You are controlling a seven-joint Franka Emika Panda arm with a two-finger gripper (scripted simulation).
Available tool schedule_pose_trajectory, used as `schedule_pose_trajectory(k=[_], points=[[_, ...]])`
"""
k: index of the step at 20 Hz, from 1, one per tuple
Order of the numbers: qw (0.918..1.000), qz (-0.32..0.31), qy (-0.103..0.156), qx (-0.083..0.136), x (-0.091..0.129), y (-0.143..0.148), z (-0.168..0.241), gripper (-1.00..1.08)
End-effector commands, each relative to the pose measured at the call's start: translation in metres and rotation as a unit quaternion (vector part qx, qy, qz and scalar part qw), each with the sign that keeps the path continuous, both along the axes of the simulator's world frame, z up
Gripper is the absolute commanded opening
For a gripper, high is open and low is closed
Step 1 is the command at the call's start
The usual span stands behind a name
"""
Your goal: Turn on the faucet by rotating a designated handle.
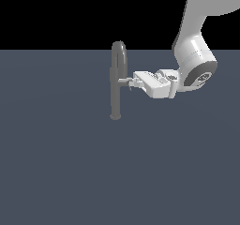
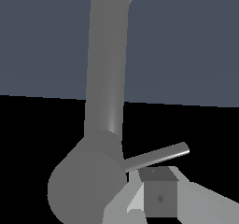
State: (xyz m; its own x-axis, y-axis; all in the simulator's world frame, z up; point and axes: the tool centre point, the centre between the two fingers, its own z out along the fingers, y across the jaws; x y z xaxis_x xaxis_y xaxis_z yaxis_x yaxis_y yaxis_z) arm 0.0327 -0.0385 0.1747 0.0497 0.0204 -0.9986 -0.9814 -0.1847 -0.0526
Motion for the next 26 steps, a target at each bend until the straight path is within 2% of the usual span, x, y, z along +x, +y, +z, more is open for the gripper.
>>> schedule_pose_trajectory(k=[1, 8, 9, 26], points=[[0.9998, -0.012, 0.012, -0.007, 0.006, 0.002, -0.028, -1.0], [0.9995, -0.016, 0.025, -0.01, 0.012, 0.003, -0.054, -1.0], [0.9999, 0.011, 0.005, 0.008, 0.004, 0.0, -0.007, -1.0], [0.9995, -0.014, 0.025, -0.009, 0.037, 0.007, -0.057, -1.0]])
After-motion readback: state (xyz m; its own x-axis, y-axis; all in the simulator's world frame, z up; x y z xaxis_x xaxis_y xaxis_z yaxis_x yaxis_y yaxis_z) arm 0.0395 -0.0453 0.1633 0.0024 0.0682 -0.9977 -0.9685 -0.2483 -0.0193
